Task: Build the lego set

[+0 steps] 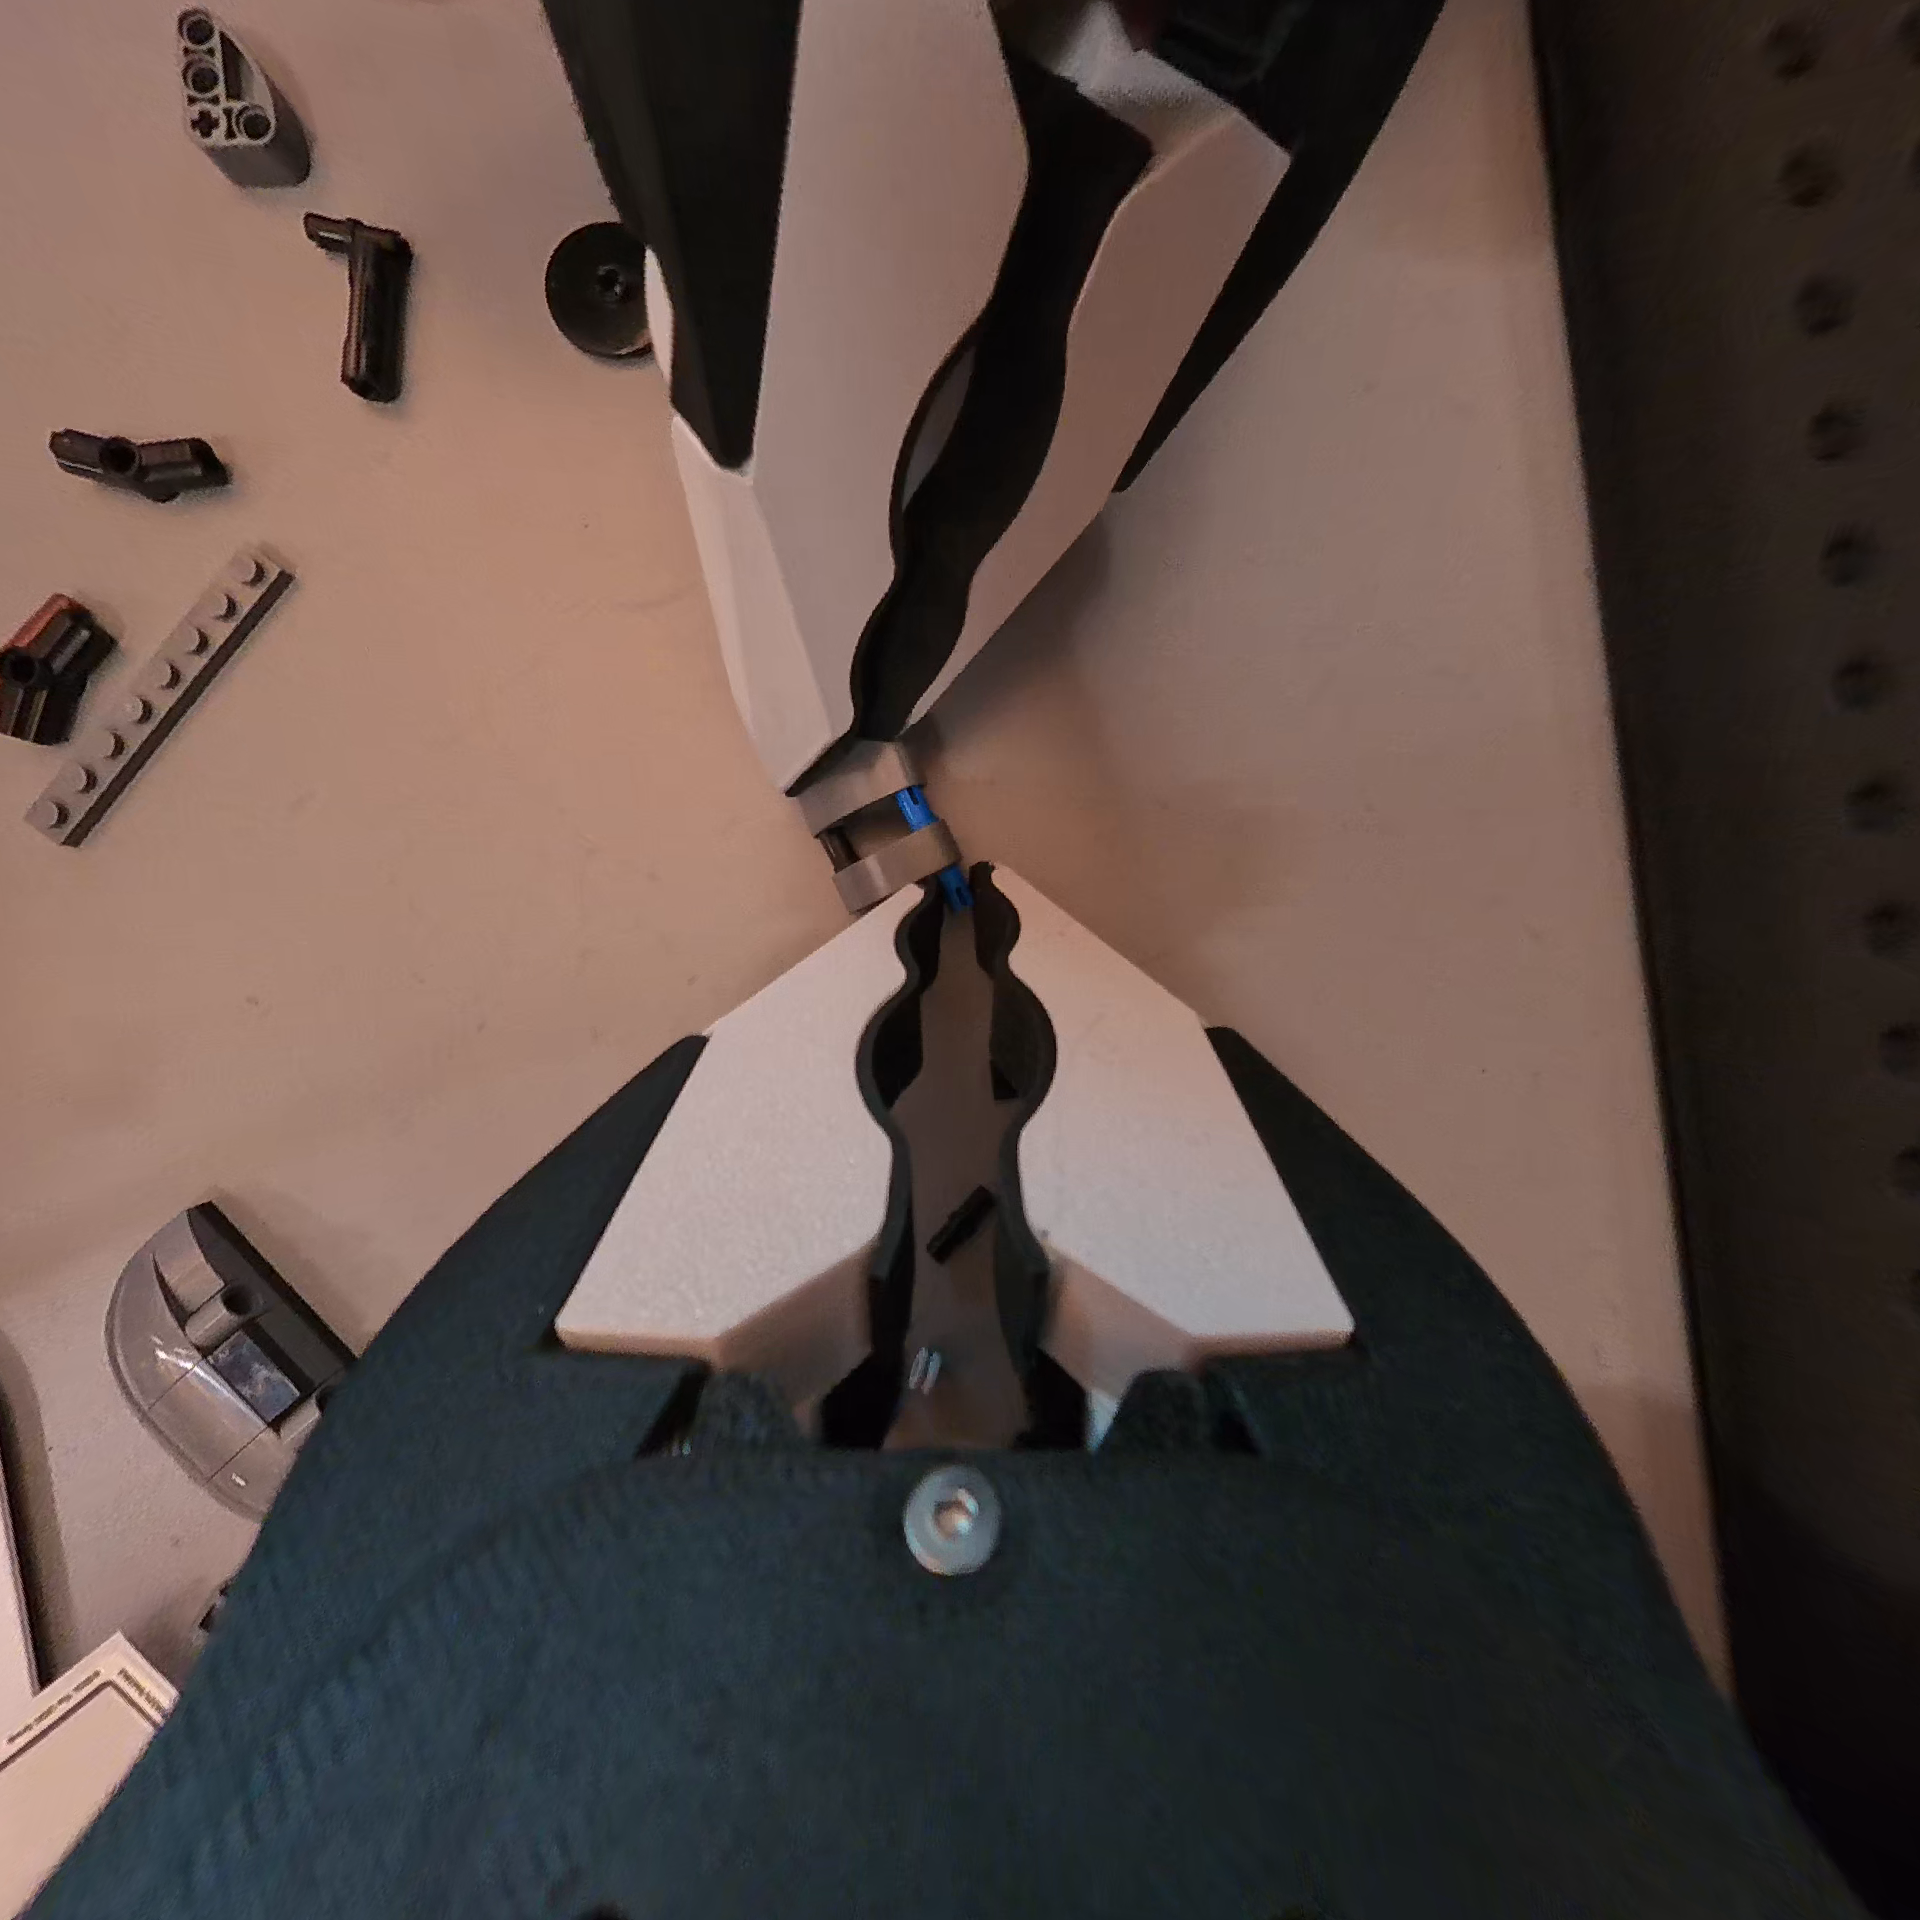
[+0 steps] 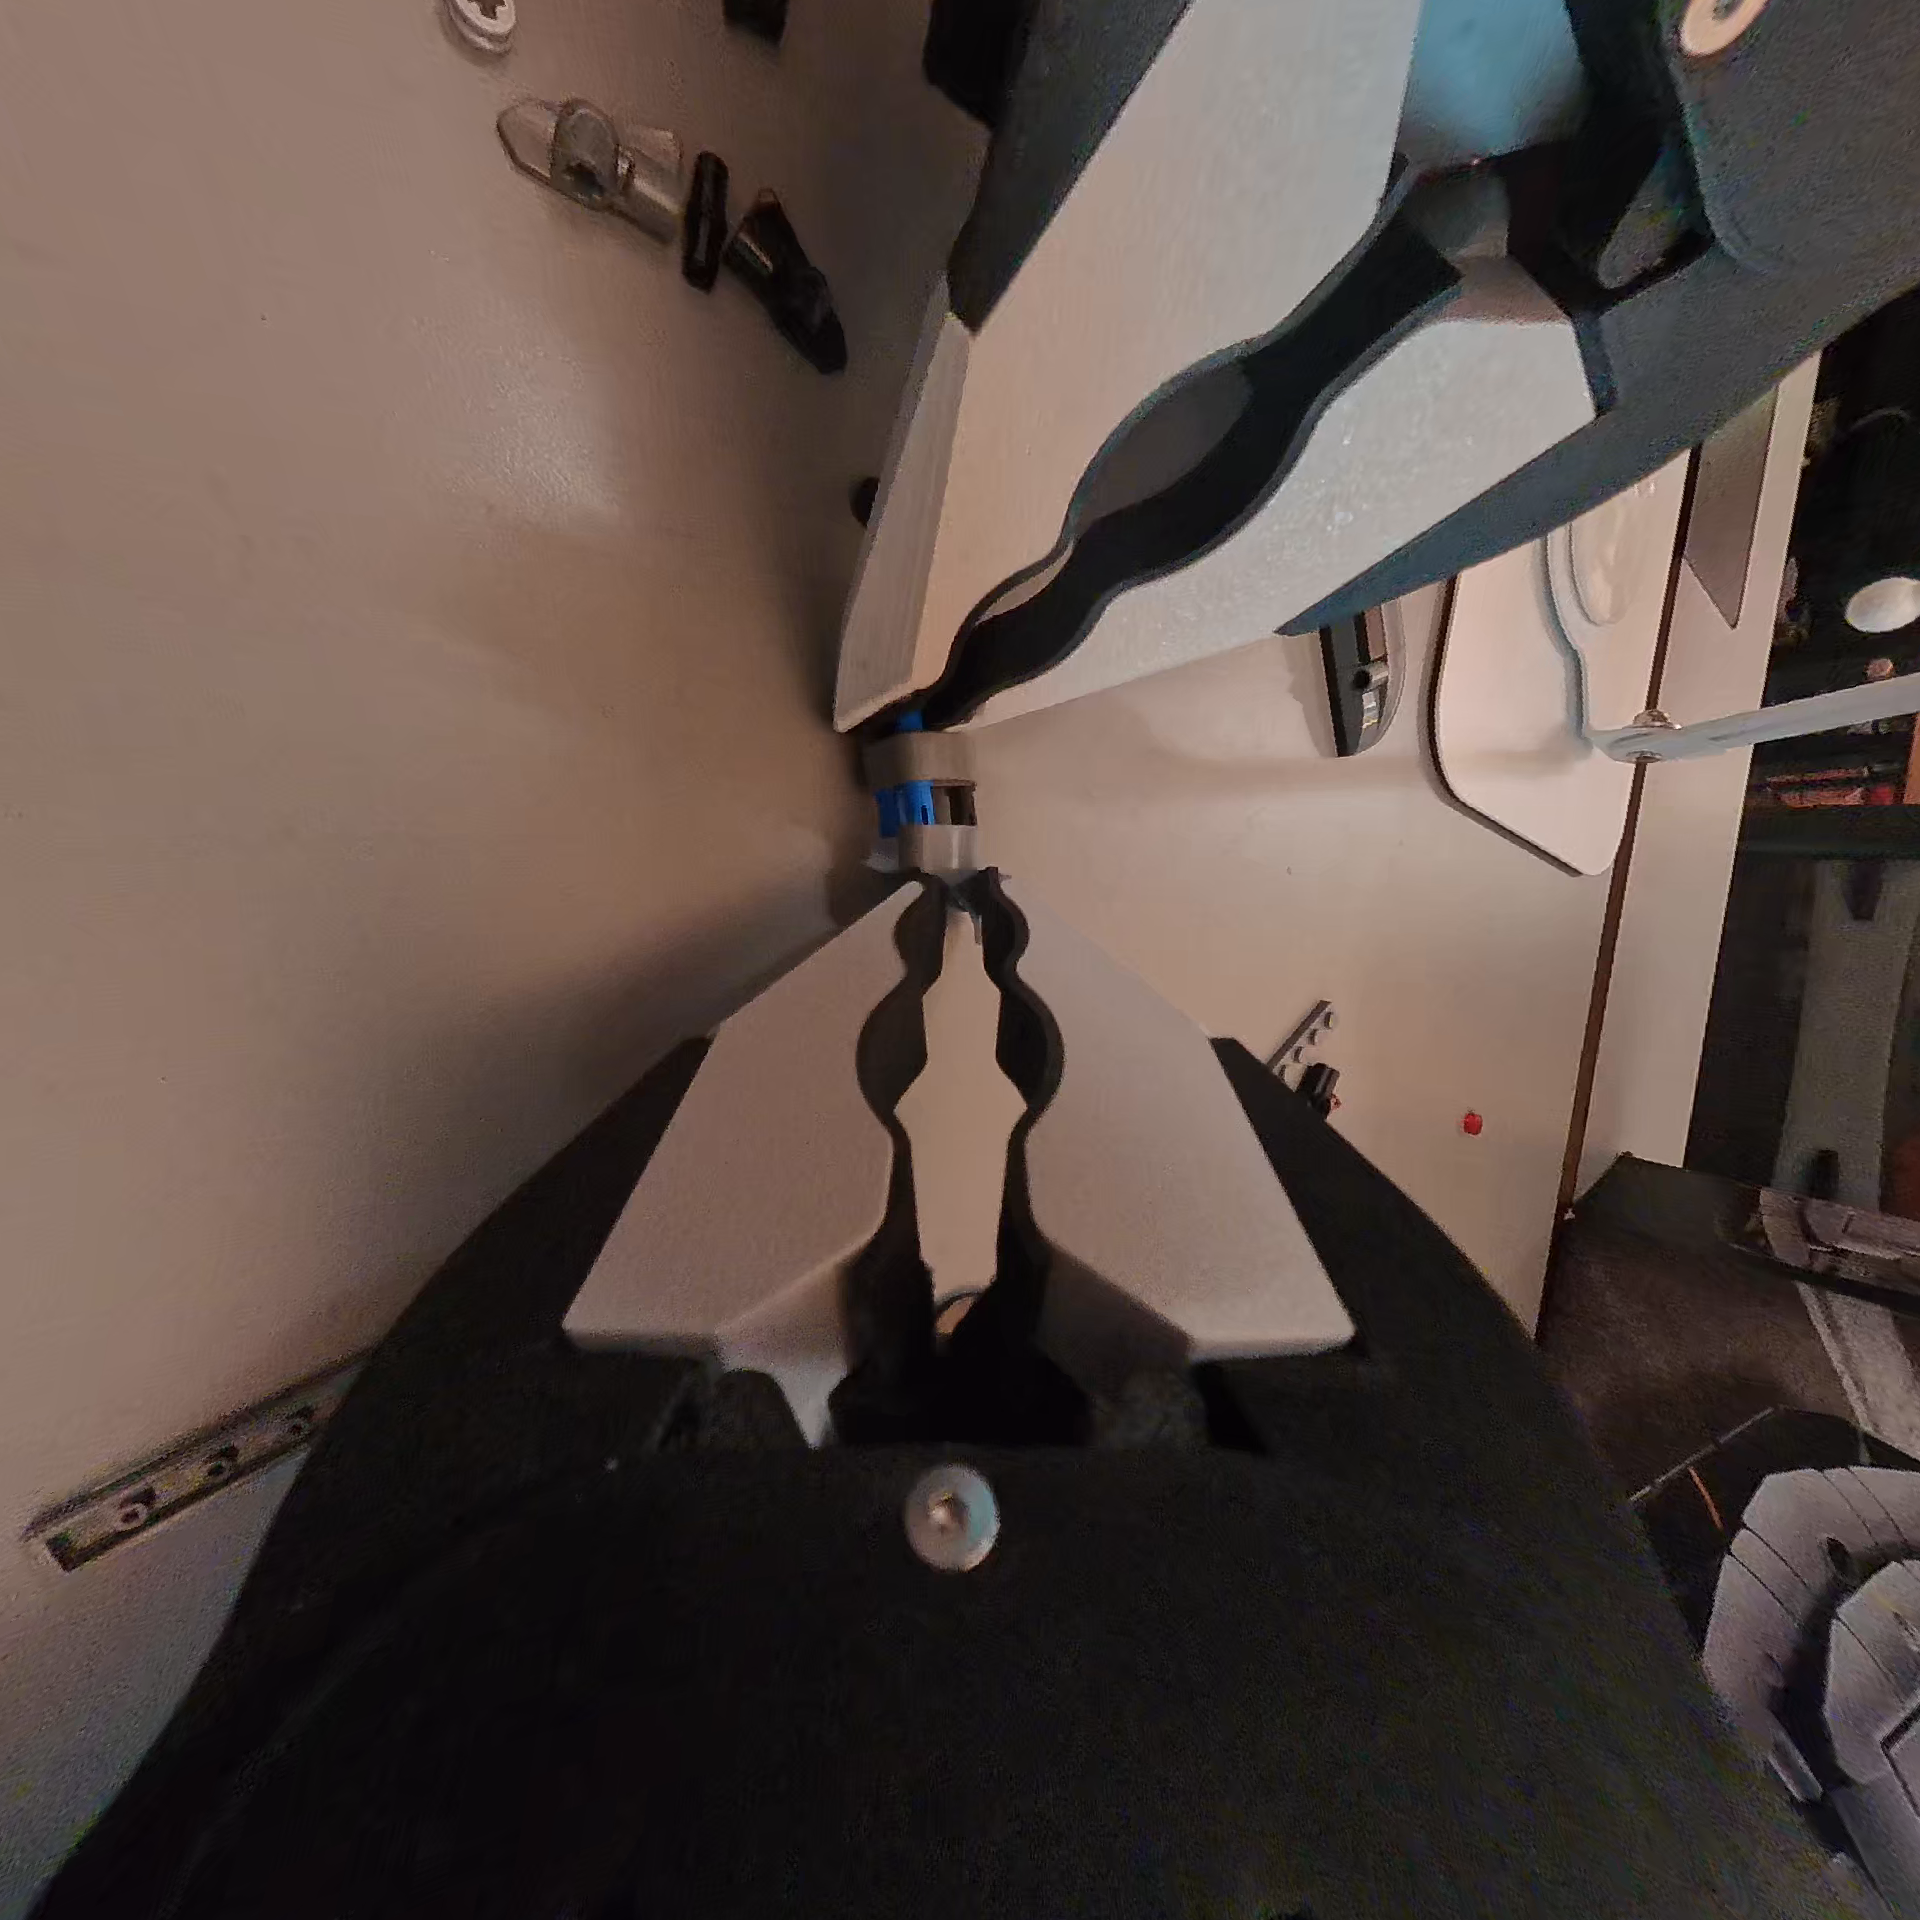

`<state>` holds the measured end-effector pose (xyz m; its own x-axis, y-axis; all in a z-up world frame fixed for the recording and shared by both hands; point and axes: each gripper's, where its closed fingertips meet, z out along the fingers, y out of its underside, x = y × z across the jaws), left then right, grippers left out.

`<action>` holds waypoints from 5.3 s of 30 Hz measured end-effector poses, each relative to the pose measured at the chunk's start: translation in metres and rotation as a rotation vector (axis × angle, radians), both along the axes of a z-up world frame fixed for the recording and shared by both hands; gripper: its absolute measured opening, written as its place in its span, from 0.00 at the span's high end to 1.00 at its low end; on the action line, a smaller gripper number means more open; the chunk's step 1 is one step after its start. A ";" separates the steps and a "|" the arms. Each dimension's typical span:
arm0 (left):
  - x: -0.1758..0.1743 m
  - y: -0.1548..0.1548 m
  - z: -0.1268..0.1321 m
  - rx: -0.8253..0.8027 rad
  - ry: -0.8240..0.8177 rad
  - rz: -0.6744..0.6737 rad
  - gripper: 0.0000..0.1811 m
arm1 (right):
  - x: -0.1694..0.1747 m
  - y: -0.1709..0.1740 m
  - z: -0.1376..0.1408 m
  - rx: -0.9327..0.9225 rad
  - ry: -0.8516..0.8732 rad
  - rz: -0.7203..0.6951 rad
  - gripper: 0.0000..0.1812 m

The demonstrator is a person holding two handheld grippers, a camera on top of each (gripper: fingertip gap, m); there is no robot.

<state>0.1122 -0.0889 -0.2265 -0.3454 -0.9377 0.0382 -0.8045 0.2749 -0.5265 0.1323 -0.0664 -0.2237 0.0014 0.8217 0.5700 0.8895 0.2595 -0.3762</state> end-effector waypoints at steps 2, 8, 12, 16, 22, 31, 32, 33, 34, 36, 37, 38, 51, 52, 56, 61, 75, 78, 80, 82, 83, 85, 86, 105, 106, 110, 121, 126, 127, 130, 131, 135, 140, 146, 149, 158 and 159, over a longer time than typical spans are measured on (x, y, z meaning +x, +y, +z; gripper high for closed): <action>-0.001 0.000 0.000 -0.006 0.007 0.003 0.99 | 0.000 0.000 0.000 0.003 -0.009 -0.006 0.97; -0.001 -0.001 0.002 -0.041 0.023 0.015 0.99 | -0.001 -0.001 0.000 0.013 -0.026 -0.013 0.98; -0.001 -0.002 0.004 -0.080 0.016 0.019 0.99 | -0.002 -0.001 0.000 0.019 -0.031 -0.013 0.98; 0.001 -0.003 0.006 -0.115 0.007 0.023 0.99 | -0.003 0.000 0.000 0.020 -0.031 -0.018 0.98; 0.001 -0.004 0.006 -0.129 0.013 0.025 1.00 | -0.003 0.000 0.000 0.013 -0.029 -0.029 0.98; 0.000 -0.004 0.004 -0.108 0.038 0.017 0.99 | -0.002 0.000 0.000 0.081 -0.110 -0.010 0.98; 0.000 -0.005 0.004 -0.114 0.043 0.012 0.99 | -0.002 -0.001 0.000 0.095 -0.127 -0.007 0.97; -0.001 -0.005 0.003 -0.116 0.050 0.009 0.99 | -0.003 -0.001 0.000 0.109 -0.145 -0.003 0.98; -0.001 -0.006 0.002 -0.114 0.054 0.006 1.00 | -0.003 -0.001 0.000 0.126 -0.166 0.001 0.97; -0.001 -0.006 0.002 -0.107 0.065 0.001 1.00 | -0.004 -0.002 0.000 0.147 -0.193 0.003 0.98; -0.002 -0.007 0.002 -0.110 0.067 0.001 0.99 | -0.004 -0.002 0.000 0.150 -0.196 0.002 0.98; -0.002 -0.007 0.002 -0.112 0.066 0.001 0.99 | -0.004 -0.002 -0.001 0.152 -0.199 0.002 0.98; -0.002 -0.005 0.002 -0.063 0.072 -0.013 1.00 | -0.006 -0.002 0.000 0.074 -0.127 -0.044 0.98; -0.002 -0.005 0.002 -0.058 0.072 -0.016 1.00 | -0.006 -0.002 0.000 0.080 -0.133 -0.044 0.98; -0.001 -0.004 0.001 -0.003 0.076 -0.018 0.99 | -0.005 -0.001 0.000 0.066 -0.117 -0.038 0.98; -0.004 0.000 0.001 0.059 0.068 -0.014 0.99 | -0.005 -0.004 0.000 0.032 -0.078 -0.007 0.97; -0.005 -0.001 -0.001 0.083 0.048 -0.020 0.97 | -0.001 -0.011 0.000 -0.108 0.020 -0.004 0.96; -0.004 -0.001 0.000 0.071 0.040 -0.013 0.95 | -0.002 -0.014 0.001 -0.125 0.033 0.002 0.96; -0.004 -0.002 0.001 0.062 0.033 -0.009 0.93 | -0.001 -0.013 0.001 -0.125 0.029 -0.001 0.96; -0.004 -0.002 0.000 0.051 0.040 0.000 0.90 | 0.000 -0.013 0.002 -0.129 0.033 -0.005 0.95; -0.004 -0.002 -0.001 0.043 0.044 0.003 0.89 | -0.001 -0.014 0.002 -0.137 0.040 -0.003 0.95; -0.002 -0.003 -0.001 0.035 0.037 0.006 0.89 | -0.001 -0.015 0.002 -0.141 0.042 -0.001 0.95; -0.001 -0.004 -0.001 0.026 0.035 0.009 0.88 | -0.001 -0.015 0.002 -0.147 0.044 -0.002 0.95; -0.004 -0.002 0.001 0.023 0.045 0.042 0.82 | -0.004 -0.017 0.005 -0.151 0.084 0.024 0.97; -0.004 -0.003 0.003 0.017 0.035 0.042 0.82 | -0.005 -0.017 0.005 -0.141 0.078 0.027 0.97; -0.002 -0.007 0.000 0.004 0.042 0.027 0.82 | -0.005 -0.018 0.005 -0.138 0.076 0.037 0.97; 0.002 -0.004 0.001 0.007 0.024 0.044 0.86 | -0.004 -0.020 0.005 -0.160 0.086 0.034 0.97; 0.004 -0.004 0.003 -0.012 0.008 0.053 0.84 | -0.001 -0.018 0.006 -0.203 0.118 0.005 0.95; 0.004 -0.005 0.003 -0.013 0.007 0.052 0.84 | -0.001 -0.018 0.006 -0.215 0.126 -0.002 0.95; 0.006 -0.005 0.002 -0.008 0.006 0.051 0.83 | 0.001 -0.018 0.003 -0.249 0.124 -0.019 0.95; 0.007 -0.005 0.002 -0.010 0.006 0.052 0.82 | 0.002 -0.018 0.002 -0.253 0.117 -0.025 0.95; 0.009 -0.004 0.000 -0.011 0.000 0.058 0.83 | 0.001 -0.017 0.005 -0.236 0.132 -0.013 0.97; 0.010 -0.006 0.001 -0.028 -0.008 0.049 0.83 | -0.005 -0.021 0.010 -0.183 0.133 0.033 0.97; 0.010 -0.007 0.000 -0.010 -0.013 0.033 0.88 | -0.006 -0.021 0.013 -0.172 0.142 0.047 0.97; 0.011 -0.004 0.000 0.037 -0.020 0.036 0.88 | -0.005 -0.020 0.014 -0.180 0.154 0.034 0.97; 0.018 0.005 0.012 0.211 -0.071 0.041 0.88 | 0.005 -0.011 0.013 -0.223 0.180 -0.036 0.96; 0.019 0.006 0.013 0.232 -0.078 0.041 0.88 | 0.006 -0.010 0.014 -0.217 0.184 -0.036 0.96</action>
<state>0.1308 -0.0831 -0.2139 -0.3004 -0.9315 -0.2049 -0.7769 0.3636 -0.5141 0.1380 -0.0763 -0.2097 0.1201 0.9218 0.3685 0.8083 0.1248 -0.5754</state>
